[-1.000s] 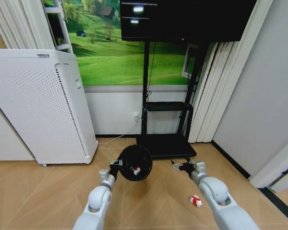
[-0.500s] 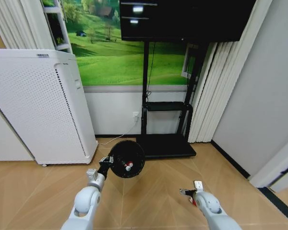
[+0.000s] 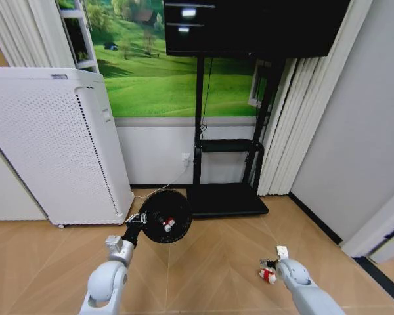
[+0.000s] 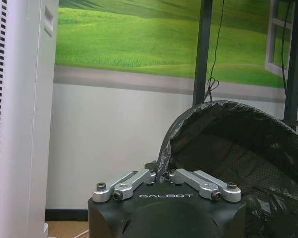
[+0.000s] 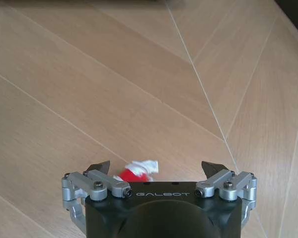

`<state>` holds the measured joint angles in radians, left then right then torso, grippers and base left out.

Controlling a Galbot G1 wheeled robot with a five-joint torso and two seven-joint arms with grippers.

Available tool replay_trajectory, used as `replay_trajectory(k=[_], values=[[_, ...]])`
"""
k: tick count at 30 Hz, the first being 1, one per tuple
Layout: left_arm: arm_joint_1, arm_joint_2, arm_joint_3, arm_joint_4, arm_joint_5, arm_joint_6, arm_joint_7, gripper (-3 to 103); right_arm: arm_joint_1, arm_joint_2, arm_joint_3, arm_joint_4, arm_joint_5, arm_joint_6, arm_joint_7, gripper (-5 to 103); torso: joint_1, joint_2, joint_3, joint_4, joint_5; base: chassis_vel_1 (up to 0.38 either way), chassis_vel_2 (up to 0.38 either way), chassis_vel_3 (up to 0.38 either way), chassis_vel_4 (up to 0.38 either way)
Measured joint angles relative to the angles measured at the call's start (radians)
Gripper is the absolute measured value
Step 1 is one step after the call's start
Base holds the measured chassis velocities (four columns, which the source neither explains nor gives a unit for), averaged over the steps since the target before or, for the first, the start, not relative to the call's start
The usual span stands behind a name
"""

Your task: Pick up the trash bin and place the garbage on the floor into it.

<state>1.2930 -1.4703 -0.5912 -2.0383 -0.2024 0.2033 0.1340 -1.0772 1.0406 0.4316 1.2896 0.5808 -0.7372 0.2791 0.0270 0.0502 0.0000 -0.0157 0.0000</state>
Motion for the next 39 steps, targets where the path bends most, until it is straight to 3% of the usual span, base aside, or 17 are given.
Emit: replay_trajectory(k=[17, 39], values=[[-0.022, 0.0, 0.05, 0.024, 0.009, 0.0, -0.004, 3, 0.047, 0.029, 0.003, -0.18, -0.061, 0.003, -0.02, 100, 0.0, 0.0, 0.0, 0.0004, -0.0002, 0.0, 0.0, 0.0, 0.0], [-0.032, 0.001, 0.066, 0.04, 0.012, 0.002, -0.006, 3, 0.043, 0.052, 0.001, -0.165, -0.073, 0.002, -0.068, 100, 0.0, 0.0, 0.0, 0.0002, 0.0, 0.0, 0.0, 0.0, 0.0]])
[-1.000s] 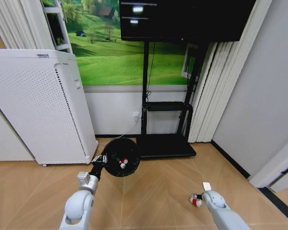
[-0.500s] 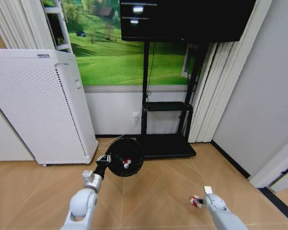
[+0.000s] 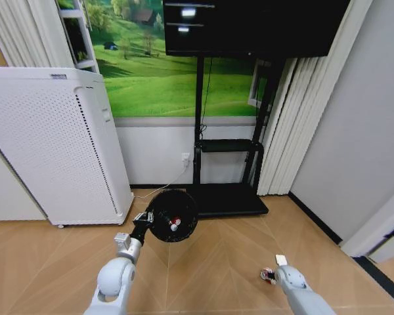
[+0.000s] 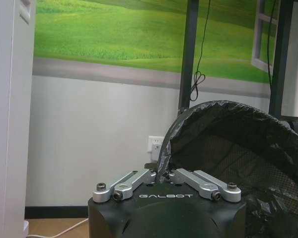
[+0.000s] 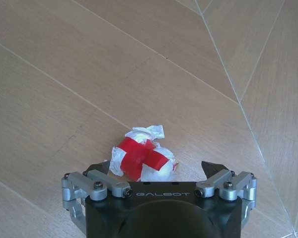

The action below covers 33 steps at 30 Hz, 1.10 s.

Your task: Pick up the trash bin and place the garbage on the floor into it.

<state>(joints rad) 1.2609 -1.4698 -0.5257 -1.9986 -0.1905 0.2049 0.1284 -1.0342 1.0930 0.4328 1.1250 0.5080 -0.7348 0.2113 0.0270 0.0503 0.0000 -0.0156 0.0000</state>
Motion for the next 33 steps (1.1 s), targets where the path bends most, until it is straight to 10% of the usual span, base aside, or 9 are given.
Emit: replay_trajectory(k=[11, 33], values=[[-0.003, 0.006, 0.001, 0.0, -0.001, 0.001, -0.001, 3, 0.004, 0.02, -0.002, -0.011, -0.013, 0.002, -0.008, 103, 0.0, 0.0, 0.0, 0.0, 0.0, 0.0, 0.0, 0.0, 0.0], [-0.004, 0.006, -0.005, 0.001, -0.001, 0.001, 0.001, 3, 0.011, 0.021, -0.008, -0.045, -0.033, 0.042, -0.036, 27, 0.0, 0.0, 0.0, 0.0, -0.0002, 0.0, 0.0, 0.0, 0.0]])
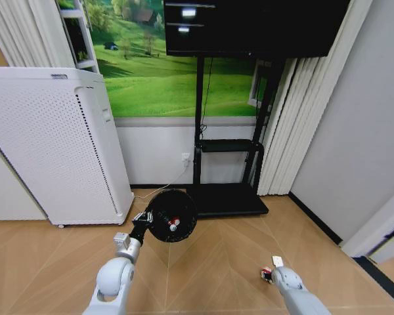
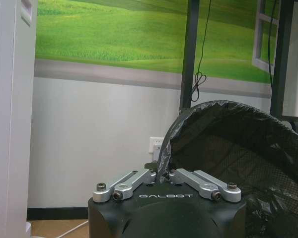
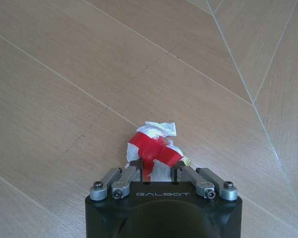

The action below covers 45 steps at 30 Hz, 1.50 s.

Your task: Pick up the trash bin and place the garbage on the floor into it.

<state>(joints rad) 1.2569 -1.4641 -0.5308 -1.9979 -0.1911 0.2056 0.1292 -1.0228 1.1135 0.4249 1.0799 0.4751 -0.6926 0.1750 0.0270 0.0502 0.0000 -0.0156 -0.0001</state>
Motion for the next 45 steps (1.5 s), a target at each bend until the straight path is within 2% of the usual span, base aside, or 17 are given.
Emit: replay_trajectory(k=[4, 18, 20, 26, 34, 36, 41, 45], values=[[-0.005, 0.0, 0.0, 0.006, 0.0, 0.0, 0.0, 3, 0.001, -0.002, -0.002, -0.005, -0.004, 0.007, -0.003, 20, 0.0, 0.0, 0.0, 0.0, 0.0001, 0.0, 0.0, 0.0, 0.0], [-0.008, -0.001, -0.003, 0.014, -0.001, -0.002, 0.003, 3, 0.002, 0.009, 0.004, -0.003, -0.009, 0.012, -0.003, 20, 0.0, 0.0, 0.0, -0.0001, 0.0, 0.0, 0.0, 0.0, 0.0], [-0.008, -0.002, -0.002, 0.016, -0.001, -0.003, 0.003, 3, 0.002, 0.011, 0.026, 0.02, -0.008, 0.037, 0.007, 20, 0.0, 0.0, 0.0, 0.0, 0.0011, 0.0, 0.0, 0.0, 0.0], [-0.01, -0.005, 0.015, 0.026, 0.001, -0.003, 0.001, 3, -0.003, -0.033, 0.083, 0.144, 0.02, 0.08, 0.021, 20, 0.0, 0.0, 0.0, -0.0003, 0.0002, 0.0, 0.0, 0.0, 0.0], [-0.011, -0.006, 0.001, 0.049, -0.002, -0.008, -0.007, 3, 0.015, -0.029, 0.145, 0.227, 0.021, 0.146, 0.042, 20, 0.0, 0.0, 0.0, 0.0001, 0.0002, 0.0, 0.0, 0.0, 0.0], [-0.018, -0.004, -0.022, 0.058, -0.037, -0.008, -0.013, 3, 0.016, -0.022, 0.185, 0.285, 0.021, 0.183, 0.025, 20, 0.0, 0.0, 0.0, 0.0, 0.0001, 0.0, 0.0, 0.0, 0.0], [-0.034, 0.001, -0.049, 0.08, -0.06, -0.007, -0.017, 3, 0.0, -0.006, 0.225, 0.36, 0.028, 0.217, -0.01, 20, 0.0, 0.0, 0.0, -0.0001, 0.0, 0.0, 0.0, 0.0, 0.0], [-0.045, 0.033, -0.049, 0.105, -0.101, 0.002, -0.026, 3, -0.02, 0.038, 0.249, 0.449, 0.041, 0.268, -0.059, 20, 0.0, 0.0, 0.0, 0.0001, -0.0001, 0.0, 0.0, 0.0, 0.0]])
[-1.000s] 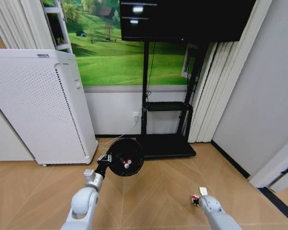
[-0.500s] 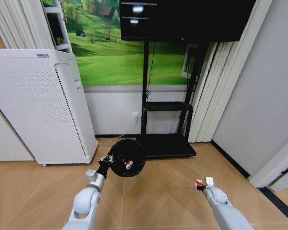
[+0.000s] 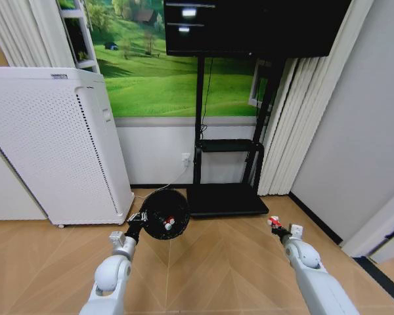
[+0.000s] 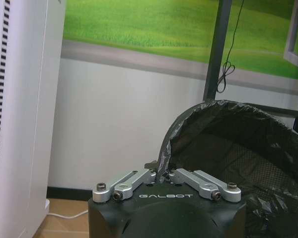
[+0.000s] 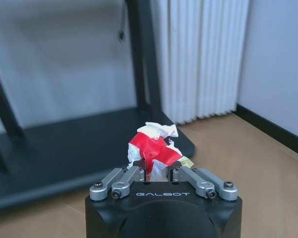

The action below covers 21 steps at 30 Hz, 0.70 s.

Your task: Pick up the trash bin and place the garbage on the floor into it.

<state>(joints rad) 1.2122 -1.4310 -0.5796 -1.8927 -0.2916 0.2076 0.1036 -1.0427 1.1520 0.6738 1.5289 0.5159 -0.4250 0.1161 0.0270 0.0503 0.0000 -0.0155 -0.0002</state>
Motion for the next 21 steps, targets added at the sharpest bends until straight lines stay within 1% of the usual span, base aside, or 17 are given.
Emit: replay_trajectory(k=[2, 3, 5, 7, 10, 11, 13, 14, 15, 16, 17, 19, 20, 21], values=[[-0.019, 0.024, 0.019, 0.036, -0.03, 0.007, -0.01, 3, -0.026, 0.022, 0.006, 0.073, 0.021, 0.021, -0.03, 20, 0.0, 0.0, 0.0, 0.0001, 0.0002, 0.0, 0.0, 0.0, 0.0], [-0.019, 0.024, 0.019, 0.036, -0.03, 0.007, -0.01, 3, -0.026, 0.022, 0.006, 0.073, 0.021, 0.021, -0.03, 20, 0.0, 0.0, 0.0, 0.0001, 0.0002, 0.0, 0.0, 0.0, 0.0], [-0.04, 0.03, 0.03, 0.076, -0.036, 0.008, -0.011, 3, -0.041, 0.024, -0.003, 0.128, 0.034, 0.026, -0.06, 20, 0.0, 0.0, 0.0, -0.0003, 0.0, 0.0, 0.0, 0.0, 0.0], [-0.049, 0.028, 0.037, 0.096, -0.038, 0.008, -0.012, 3, -0.046, 0.023, -0.009, 0.148, 0.04, 0.031, -0.076, 20, 0.0, 0.0, 0.0, 0.0, 0.0002, 0.0, 0.0, 0.0, 0.0], [-0.093, 0.022, 0.08, 0.166, -0.05, 0.008, -0.014, 3, -0.073, 0.001, -0.003, 0.224, 0.089, 0.055, -0.125, 20, 0.0, 0.0, 0.0, -0.0001, 0.0002, 0.0, 0.0, 0.0, 0.0], [-0.093, 0.022, 0.08, 0.166, -0.05, 0.008, -0.014, 3, -0.073, 0.001, -0.003, 0.224, 0.089, 0.055, -0.125, 20, 0.0, 0.0, 0.0, -0.0001, 0.0002, 0.0, 0.0, 0.0, 0.0], [-0.111, 0.02, 0.1, 0.194, -0.05, 0.008, -0.014, 3, -0.092, -0.017, 0.004, 0.252, 0.102, 0.071, -0.165, 20, 0.0, 0.0, 0.0, -0.0003, 0.0002, 0.0, 0.0, 0.0, 0.0], [-0.123, 0.017, 0.114, 0.209, -0.05, 0.008, -0.015, 3, -0.108, -0.029, 0.008, 0.276, 0.103, 0.084, -0.194, 20, 0.0, 0.0, 0.0, -0.0002, 0.0, 0.0, 0.0, 0.0, 0.0], [-0.123, 0.017, 0.114, 0.209, -0.05, 0.008, -0.015, 3, -0.108, -0.029, 0.008, 0.276, 0.103, 0.084, -0.194, 20, 0.0, 0.0, 0.0, -0.0002, 0.0, 0.0, 0.0, 0.0, 0.0], [-0.14, 0.014, 0.127, 0.225, -0.051, 0.009, -0.015, 3, -0.127, -0.04, 0.013, 0.3, 0.095, 0.093, -0.236, 20, 0.0, 0.0, 0.0, -0.0004, 0.0002, 0.0, 0.0, 0.0, 0.0], [-0.14, 0.014, 0.127, 0.225, -0.051, 0.009, -0.015, 3, -0.127, -0.04, 0.013, 0.3, 0.095, 0.093, -0.236, 20, 0.0, 0.0, 0.0, -0.0004, 0.0002, 0.0, 0.0, 0.0, 0.0], [-0.17, 0.005, 0.155, 0.254, -0.054, 0.012, -0.021, 3, -0.155, -0.044, 0.022, 0.34, 0.054, 0.102, -0.312, 20, 0.0, 0.0, 0.0, -0.0002, 0.0002, 0.0, 0.0, 0.0, 0.0], [-0.17, 0.005, 0.155, 0.254, -0.054, 0.012, -0.021, 3, -0.155, -0.044, 0.022, 0.34, 0.054, 0.102, -0.312, 20, 0.0, 0.0, 0.0, -0.0002, 0.0002, 0.0, 0.0, 0.0, 0.0], [-0.184, 0.0, 0.17, 0.266, -0.054, 0.013, -0.023, 3, -0.169, -0.044, 0.019, 0.362, 0.039, 0.105, -0.339, 20, 0.0, 0.0, 0.0, -0.0003, 0.0003, 0.0, 0.0, 0.0, 0.0]])
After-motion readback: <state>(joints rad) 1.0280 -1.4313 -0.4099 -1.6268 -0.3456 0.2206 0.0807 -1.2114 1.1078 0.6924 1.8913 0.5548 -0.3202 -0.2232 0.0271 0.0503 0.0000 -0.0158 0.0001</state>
